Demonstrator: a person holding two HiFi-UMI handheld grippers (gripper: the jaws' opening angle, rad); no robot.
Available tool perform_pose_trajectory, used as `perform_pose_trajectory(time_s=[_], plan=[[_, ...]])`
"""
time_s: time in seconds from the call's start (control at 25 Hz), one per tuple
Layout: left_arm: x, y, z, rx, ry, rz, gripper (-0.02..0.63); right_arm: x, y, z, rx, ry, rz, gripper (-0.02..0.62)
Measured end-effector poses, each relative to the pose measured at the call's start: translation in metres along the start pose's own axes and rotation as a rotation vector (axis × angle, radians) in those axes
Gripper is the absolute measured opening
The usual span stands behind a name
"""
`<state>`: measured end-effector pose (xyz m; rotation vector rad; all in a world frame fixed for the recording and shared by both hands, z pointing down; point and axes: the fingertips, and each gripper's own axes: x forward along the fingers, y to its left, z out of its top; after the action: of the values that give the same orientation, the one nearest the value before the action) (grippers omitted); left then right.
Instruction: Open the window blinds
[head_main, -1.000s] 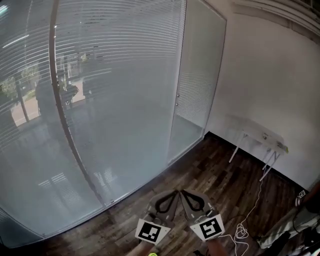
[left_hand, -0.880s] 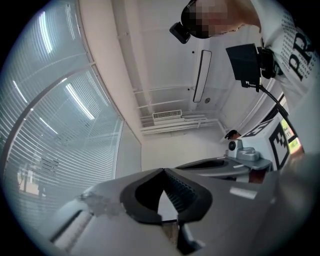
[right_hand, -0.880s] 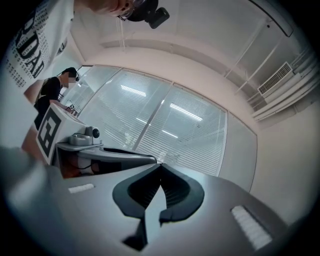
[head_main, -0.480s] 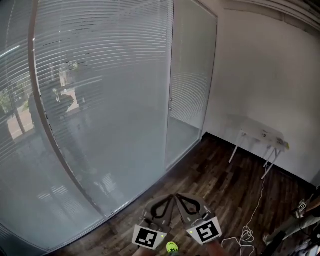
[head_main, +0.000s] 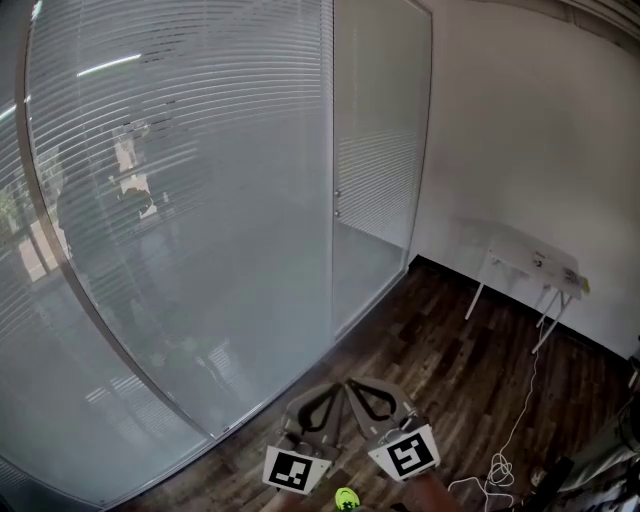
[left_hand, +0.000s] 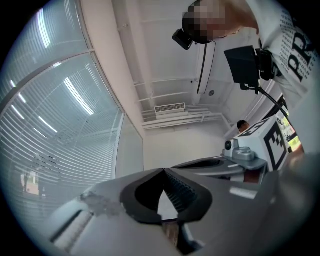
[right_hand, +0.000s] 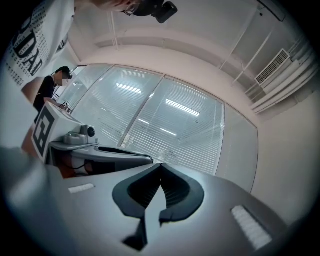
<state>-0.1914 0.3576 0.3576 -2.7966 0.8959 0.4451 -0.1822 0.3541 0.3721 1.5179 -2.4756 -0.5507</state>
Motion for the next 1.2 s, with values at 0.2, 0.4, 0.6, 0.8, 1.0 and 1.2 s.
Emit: perform_pose_trajectory(time_s=[0.2,0.4,0.6,0.8,1.0,1.2], plan=[[0.039,0.01,-0.016,0.019,0.012,0.011,-0.008,0.017,-0.036,-0.017,0.022,-0.028,0.004,0.003],[0.076,0.026,-0.027,0.046,0.011,0.02,-0.008,0.04,-0.069,-0.03,0.023,-0.049,0.023,0.004],[0.1,0.037,-0.047,0.073,0.005,0.045,-0.008,0.056,-0.09,-0.05,0.014,-0.071,0.048,0.003],[0.125,0.052,-0.056,0.08,0.003,0.064,-0.008,0.075,-0.11,-0.061,0.01,-0.072,0.071,0.003],[0.146,0.066,-0.07,0.078,-0.014,0.078,-0.008,0.093,-0.128,-0.076,0.002,-0.085,0.081,0.005],[0.173,0.086,-0.068,0.077,0.037,0.084,-0.008,0.116,-0.153,-0.073,0.033,-0.066,0.089,0.003]])
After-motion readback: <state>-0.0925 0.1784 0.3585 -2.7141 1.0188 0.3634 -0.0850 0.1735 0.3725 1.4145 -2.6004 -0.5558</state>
